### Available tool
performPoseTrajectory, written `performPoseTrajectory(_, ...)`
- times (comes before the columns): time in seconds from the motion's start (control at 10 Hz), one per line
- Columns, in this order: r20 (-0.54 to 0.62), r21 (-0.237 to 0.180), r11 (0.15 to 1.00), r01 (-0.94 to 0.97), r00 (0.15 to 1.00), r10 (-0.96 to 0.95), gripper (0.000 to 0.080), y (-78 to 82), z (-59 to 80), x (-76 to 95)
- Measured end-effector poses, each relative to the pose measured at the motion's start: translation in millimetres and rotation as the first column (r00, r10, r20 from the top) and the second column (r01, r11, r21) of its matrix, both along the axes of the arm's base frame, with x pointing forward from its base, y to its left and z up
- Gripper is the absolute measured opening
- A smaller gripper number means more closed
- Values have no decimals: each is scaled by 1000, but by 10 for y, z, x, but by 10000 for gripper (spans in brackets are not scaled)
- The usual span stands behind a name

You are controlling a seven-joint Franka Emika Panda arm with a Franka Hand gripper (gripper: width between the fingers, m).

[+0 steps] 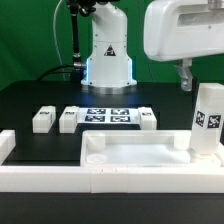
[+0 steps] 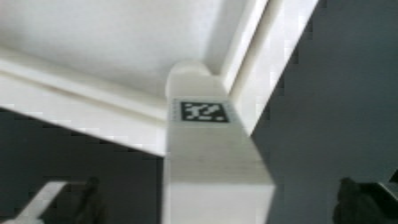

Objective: Assemble desk

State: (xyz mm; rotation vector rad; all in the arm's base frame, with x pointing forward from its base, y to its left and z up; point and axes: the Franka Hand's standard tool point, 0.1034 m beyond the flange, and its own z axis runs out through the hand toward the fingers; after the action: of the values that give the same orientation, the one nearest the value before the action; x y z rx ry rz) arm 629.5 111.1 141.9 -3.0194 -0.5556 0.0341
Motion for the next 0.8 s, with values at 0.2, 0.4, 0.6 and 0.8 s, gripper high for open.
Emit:
performPoseTrajectory(0.2,3,1,1000,2,1000,-2,649,-1,-9,30)
performPoseTrajectory(0.4,7,-4,998,67,998,-67,649,-32,-83,49)
performPoseTrajectory(0.6,20,-6,996,87,996,-86,649,-1,-127,48)
performPoseTrajectory(0.8,19,-6,997,77,997,-77,649,-9,-136,48)
